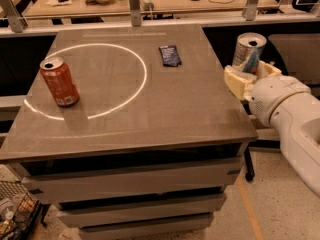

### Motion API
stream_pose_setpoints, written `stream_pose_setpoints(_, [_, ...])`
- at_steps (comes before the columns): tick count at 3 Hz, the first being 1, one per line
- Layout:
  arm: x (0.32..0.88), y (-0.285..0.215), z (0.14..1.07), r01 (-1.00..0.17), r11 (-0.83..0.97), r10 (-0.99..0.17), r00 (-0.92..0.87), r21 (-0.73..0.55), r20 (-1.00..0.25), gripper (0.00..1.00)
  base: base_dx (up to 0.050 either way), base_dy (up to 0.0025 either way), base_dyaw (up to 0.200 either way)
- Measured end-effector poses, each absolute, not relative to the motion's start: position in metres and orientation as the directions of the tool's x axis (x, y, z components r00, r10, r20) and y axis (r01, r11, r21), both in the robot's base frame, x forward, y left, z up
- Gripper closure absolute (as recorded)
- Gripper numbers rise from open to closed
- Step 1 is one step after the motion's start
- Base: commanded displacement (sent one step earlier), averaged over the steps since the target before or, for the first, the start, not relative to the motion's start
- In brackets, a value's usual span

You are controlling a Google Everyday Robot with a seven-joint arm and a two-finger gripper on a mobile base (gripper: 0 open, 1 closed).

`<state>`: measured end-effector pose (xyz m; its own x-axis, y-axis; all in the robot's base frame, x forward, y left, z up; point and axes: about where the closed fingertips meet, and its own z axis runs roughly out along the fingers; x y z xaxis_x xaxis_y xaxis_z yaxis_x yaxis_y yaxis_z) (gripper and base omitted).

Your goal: Knock coke can over

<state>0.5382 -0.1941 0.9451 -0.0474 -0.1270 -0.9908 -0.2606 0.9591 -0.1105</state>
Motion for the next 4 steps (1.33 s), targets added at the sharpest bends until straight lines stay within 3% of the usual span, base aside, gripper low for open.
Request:
stream_pose_setpoints(2, [0.543, -0.213, 0.935, -0.212, 0.97, -0.14, -0.086, -0.119, -0.986, 1.0, 0.0, 0.0, 0.0])
stream_pose_setpoints(4, [0.595, -0.208, 0.936, -0.206, 0.966, -0.174, -0.086, -0.154, -0.981, 1.0, 0.0, 0.0, 0.0])
